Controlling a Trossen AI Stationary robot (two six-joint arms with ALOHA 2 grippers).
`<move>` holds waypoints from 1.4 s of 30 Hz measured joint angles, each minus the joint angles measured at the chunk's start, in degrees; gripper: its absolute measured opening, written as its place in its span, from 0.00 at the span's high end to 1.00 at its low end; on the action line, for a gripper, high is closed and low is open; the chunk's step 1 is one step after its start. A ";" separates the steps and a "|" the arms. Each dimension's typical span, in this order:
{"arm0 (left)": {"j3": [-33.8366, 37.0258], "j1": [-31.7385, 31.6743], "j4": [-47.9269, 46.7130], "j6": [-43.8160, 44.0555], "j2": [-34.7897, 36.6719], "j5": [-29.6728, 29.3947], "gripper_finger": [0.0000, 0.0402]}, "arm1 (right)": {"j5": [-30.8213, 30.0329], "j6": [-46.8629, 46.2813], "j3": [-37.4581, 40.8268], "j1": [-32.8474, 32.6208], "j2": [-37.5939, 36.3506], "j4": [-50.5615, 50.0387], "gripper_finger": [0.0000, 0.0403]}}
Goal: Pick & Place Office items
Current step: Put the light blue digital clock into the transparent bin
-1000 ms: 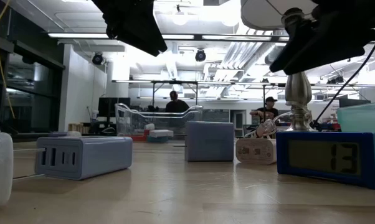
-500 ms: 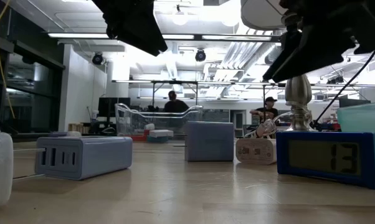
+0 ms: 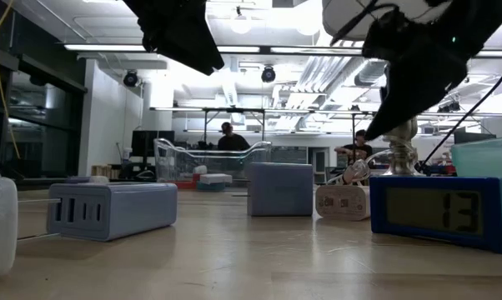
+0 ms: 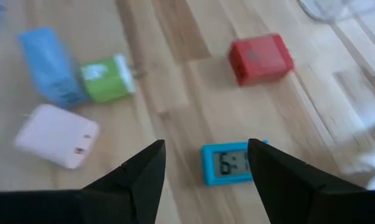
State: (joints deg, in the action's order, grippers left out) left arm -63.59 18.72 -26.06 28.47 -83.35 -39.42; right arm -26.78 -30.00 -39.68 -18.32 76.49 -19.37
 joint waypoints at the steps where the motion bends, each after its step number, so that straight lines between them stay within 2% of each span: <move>1: 0.00 -0.02 0.00 0.00 0.00 -0.02 0.52 | -0.03 -0.30 0.46 0.59 0.00 -0.06 0.47; 9: 0.02 0.00 0.00 0.00 0.00 0.00 0.52 | -0.09 -1.39 3.82 3.85 0.00 0.34 0.47; 19: 0.02 0.00 0.00 0.02 0.00 0.00 0.52 | 0.33 4.76 5.13 4.21 0.00 0.83 0.47; 26: 0.02 -0.01 0.00 0.00 0.00 -0.01 0.52 | 3.71 7.19 5.13 5.89 0.00 1.68 0.47; 32: 0.07 0.00 0.00 0.02 0.00 -0.02 0.52 | 9.16 11.08 5.13 8.56 0.33 5.28 0.47; 42: 0.07 -0.02 0.00 0.01 0.00 -0.02 0.52 | 9.65 12.02 5.14 10.22 3.54 7.84 0.47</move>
State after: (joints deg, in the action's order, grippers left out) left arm -63.53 18.70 -26.06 28.47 -83.35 -39.44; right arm -17.12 -17.98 -34.53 -8.10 80.03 -11.53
